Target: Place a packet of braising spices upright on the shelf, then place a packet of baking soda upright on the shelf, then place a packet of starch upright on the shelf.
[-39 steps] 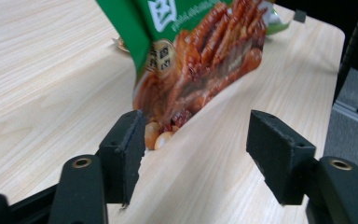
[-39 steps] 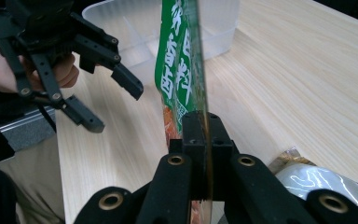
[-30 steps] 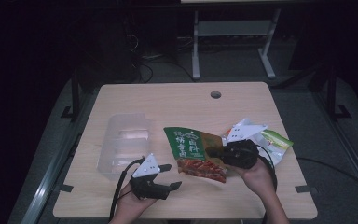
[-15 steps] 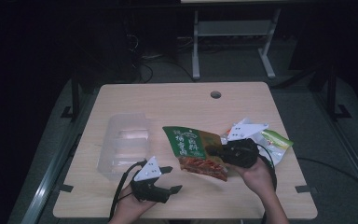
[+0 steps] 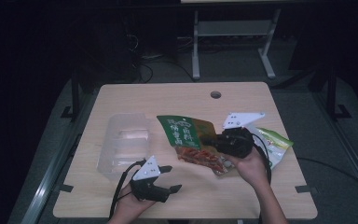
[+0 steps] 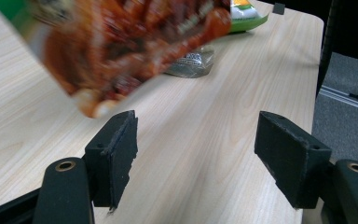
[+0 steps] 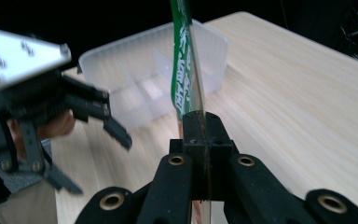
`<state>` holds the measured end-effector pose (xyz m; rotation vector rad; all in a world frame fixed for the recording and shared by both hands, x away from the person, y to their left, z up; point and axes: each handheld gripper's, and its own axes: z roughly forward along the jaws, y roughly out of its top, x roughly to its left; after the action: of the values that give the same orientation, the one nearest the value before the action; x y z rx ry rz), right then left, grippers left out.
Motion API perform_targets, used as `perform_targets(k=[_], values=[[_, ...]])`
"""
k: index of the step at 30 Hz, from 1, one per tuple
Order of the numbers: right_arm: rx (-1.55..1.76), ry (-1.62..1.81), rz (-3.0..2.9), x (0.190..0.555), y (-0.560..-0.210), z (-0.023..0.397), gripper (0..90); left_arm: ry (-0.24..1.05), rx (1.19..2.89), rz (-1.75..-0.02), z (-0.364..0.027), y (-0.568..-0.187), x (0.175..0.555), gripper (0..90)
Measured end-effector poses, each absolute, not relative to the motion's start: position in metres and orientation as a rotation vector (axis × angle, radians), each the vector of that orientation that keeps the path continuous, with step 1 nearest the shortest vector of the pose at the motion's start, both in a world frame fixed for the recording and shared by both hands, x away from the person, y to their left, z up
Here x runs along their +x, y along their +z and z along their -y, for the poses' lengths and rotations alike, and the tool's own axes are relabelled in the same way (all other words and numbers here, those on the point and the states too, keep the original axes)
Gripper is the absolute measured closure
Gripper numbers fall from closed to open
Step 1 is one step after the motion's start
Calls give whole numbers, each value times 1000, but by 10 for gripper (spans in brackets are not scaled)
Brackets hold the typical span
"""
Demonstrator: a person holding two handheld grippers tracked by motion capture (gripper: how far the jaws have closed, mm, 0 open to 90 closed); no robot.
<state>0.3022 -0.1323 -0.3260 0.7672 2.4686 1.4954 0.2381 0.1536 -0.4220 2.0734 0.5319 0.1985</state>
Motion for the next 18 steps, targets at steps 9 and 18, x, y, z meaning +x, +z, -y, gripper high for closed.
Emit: perform_targets(k=[9,18], values=[[702,1473,-2490,324,-293,106,895,193,2064,-541,-155,-421,236,292],[673,1453,-2517,341,-283,85,895,188,2073,-527,-154,-421,236,291]])
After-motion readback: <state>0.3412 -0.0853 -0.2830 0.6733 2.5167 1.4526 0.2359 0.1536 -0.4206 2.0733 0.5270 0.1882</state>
